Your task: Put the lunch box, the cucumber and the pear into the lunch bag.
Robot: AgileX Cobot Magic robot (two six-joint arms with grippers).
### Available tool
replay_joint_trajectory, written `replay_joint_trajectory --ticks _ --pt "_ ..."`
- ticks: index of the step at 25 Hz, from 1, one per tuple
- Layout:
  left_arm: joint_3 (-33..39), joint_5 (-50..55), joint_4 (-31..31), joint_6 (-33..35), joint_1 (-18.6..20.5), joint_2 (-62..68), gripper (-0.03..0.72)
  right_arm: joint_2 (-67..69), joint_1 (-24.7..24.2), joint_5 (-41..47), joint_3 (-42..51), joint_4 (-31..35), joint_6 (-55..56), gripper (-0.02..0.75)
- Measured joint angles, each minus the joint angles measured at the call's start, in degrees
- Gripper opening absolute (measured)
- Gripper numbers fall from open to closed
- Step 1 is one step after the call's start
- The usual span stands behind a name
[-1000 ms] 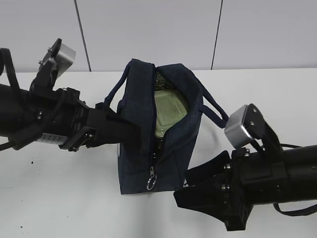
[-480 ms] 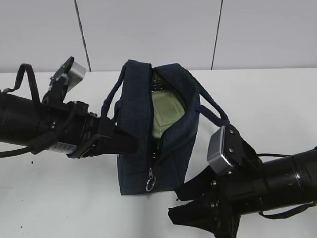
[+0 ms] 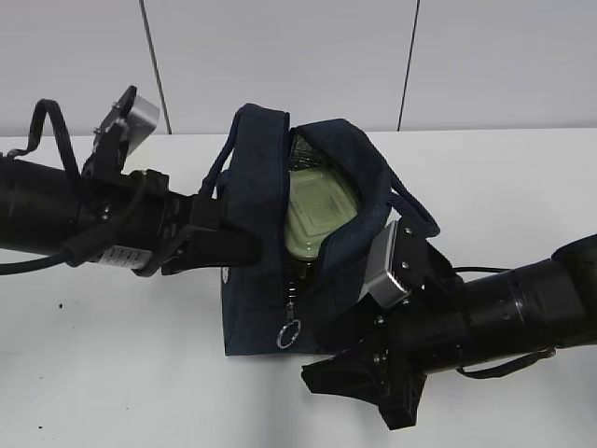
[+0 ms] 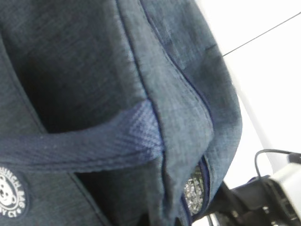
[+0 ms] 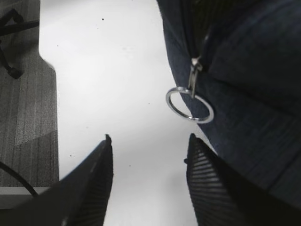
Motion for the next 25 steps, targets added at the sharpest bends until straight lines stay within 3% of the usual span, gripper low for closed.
replay_joint_trajectory --ticks 25 --pt "-0.1 0.8 -0.4 0.0 0.1 0.3 0.015 10.6 0.1 1.2 -9.2 0.0 -1.0 0.396"
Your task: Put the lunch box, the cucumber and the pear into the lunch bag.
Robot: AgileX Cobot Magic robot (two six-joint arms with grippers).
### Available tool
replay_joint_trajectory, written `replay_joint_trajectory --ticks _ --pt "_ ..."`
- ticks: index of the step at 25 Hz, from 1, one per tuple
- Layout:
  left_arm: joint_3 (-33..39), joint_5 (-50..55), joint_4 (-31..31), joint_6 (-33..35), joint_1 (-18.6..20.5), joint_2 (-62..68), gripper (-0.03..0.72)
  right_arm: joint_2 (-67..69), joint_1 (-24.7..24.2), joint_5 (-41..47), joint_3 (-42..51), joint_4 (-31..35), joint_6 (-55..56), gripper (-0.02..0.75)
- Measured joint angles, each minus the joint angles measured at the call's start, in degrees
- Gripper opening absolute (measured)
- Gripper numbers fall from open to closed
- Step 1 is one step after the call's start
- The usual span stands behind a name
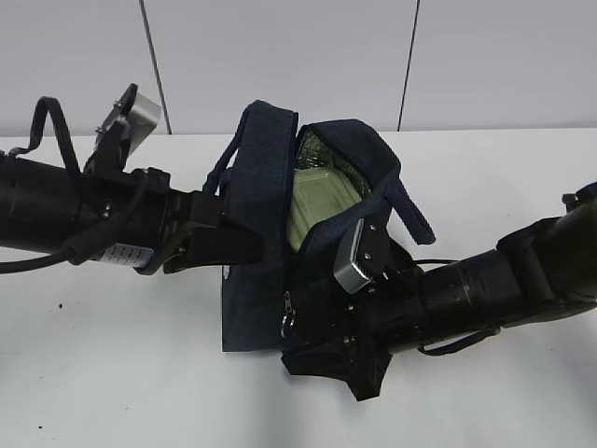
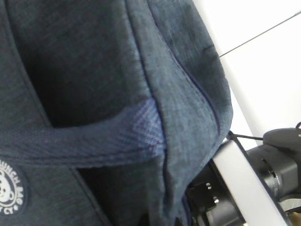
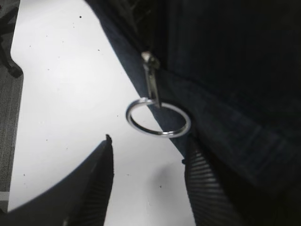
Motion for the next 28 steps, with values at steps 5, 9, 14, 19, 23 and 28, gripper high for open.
replay_joint_trajectory --ticks 5,9,14,19,23,28 --pt "0.0 0.0 0.2 0.0 0.0 0.0 0.015 0.0 0.0 0.0 -0.6 -0.2 0.0 0.396" --pt "0.0 0.0 0.2 0.0 0.0 0.0 0.014 0.0 0.0 0.0 -0.9 -0.3 0.8 0.396" --pt "0.0 0.0 0.2 0.0 0.0 0.0 0.013 0.0 0.0 -0.1 -2.7 -0.7 4.2 0.396" --pt "0.0 -0.2 0.2 0.0 0.0 0.1 0.013 0.0 0.0 -1.1 -4.8 -1.0 5.6 0.395" --pt "0.0 -0.1 0.2 0.0 0.2 0.1 0.013 0.0 0.1 -1.5 -5.1 -1.0 6.2 0.361" --pt "0.0 0.9 0.2 0.0 0.2 0.1 0.013 0.1 0.1 -1.9 -5.3 -1.0 6.4 0.304"
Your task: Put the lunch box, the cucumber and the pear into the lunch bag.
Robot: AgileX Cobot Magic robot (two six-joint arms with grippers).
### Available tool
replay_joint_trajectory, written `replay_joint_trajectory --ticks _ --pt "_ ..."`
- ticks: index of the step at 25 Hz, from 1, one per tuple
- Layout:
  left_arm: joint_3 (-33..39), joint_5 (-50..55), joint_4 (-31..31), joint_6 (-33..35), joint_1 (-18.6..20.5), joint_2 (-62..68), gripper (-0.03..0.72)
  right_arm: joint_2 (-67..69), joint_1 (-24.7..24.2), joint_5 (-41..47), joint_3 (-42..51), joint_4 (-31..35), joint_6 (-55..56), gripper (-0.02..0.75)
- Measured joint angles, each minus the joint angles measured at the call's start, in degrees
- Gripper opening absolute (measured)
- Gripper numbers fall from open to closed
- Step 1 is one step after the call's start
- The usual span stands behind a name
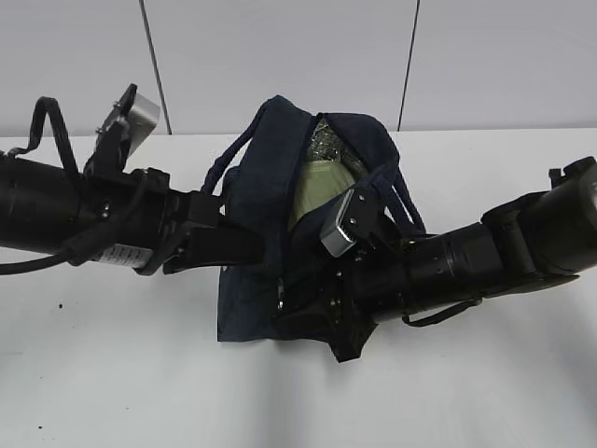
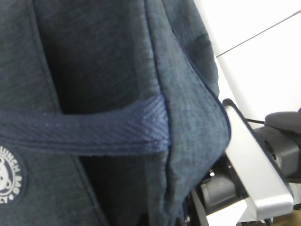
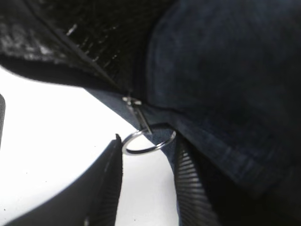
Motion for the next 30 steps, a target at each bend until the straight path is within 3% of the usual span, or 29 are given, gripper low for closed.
replay_joint_trajectory --ticks 6,21,26,30 --pt "0.0 0.3 0.0 0.0 0.0 0.0 0.013 0.0 0.0 0.1 -0.1 0.0 3.2 0.29" --pt "0.0 0.7 0.0 0.2 0.0 0.0 0.012 0.2 0.4 -2.5 -1.4 -0.6 12.3 0.366" --pt "0.0 0.9 0.0 0.2 0.1 0.0 0.012 0.2 0.4 -2.6 -1.8 -0.6 13.4 0.363" --pt "0.0 1.3 -0.1 0.2 0.1 0.0 0.012 0.3 0.4 -2.4 -2.1 -0.7 13.6 0.307"
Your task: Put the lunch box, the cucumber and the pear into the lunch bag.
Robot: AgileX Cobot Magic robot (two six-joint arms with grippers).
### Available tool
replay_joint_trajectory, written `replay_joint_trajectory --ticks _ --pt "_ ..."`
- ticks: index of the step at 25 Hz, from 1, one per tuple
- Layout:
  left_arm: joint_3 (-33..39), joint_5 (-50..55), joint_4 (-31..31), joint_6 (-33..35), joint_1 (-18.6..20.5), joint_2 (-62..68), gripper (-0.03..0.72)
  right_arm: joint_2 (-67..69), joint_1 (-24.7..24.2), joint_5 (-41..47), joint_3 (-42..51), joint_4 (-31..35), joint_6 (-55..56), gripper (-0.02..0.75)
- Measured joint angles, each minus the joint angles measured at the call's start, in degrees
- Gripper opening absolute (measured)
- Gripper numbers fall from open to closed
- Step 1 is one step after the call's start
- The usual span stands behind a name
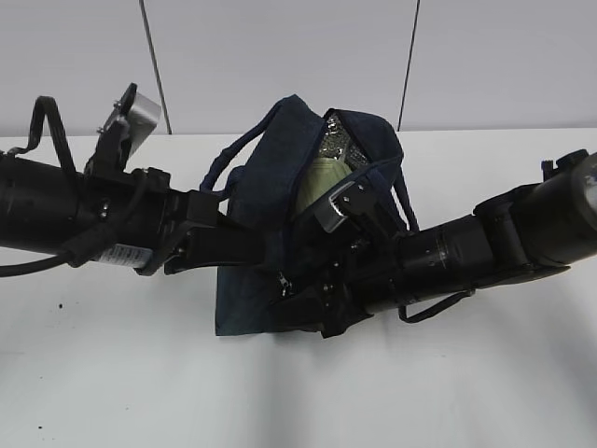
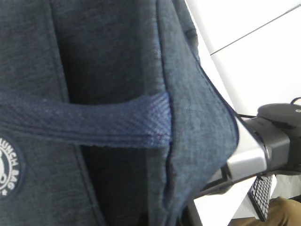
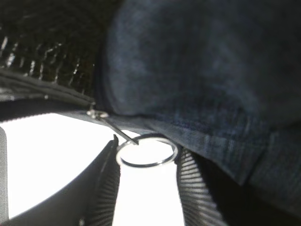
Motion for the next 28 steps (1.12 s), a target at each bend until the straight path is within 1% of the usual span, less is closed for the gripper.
replay_joint_trajectory --ticks 5,14,17,18,21,24,28 --pt "0.0 0.4 0.0 0.0 0.0 0.0 0.012 0.0 0.0 0.9 0.0 0.0 0.1 0.283" --pt "0.0 0.4 0.0 0.0 0.0 0.0 0.012 0.1 0.0 0.7 -0.1 0.0 0.1 0.286" --pt "0.0 0.4 0.0 0.0 0.0 0.0 0.012 0.1 0.0 0.6 -0.1 0.0 0.1 0.334" --pt "0.0 0.4 0.0 0.0 0.0 0.0 0.012 0.1 0.0 0.7 -0.1 0.0 0.1 0.372" --pt "0.0 0.1 0.0 0.0 0.0 0.0 0.012 0.1 0.0 1.2 -0.1 0.0 0.0 0.45" --pt "0.0 -0.1 0.0 0.0 0.0 0.0 0.012 0.1 0.0 1.3 -0.1 0.0 -0.1 0.472" --pt "0.0 -0.1 0.0 0.0 0.0 0.0 0.012 0.1 0.0 1.7 -0.1 -0.4 -0.1 0.473"
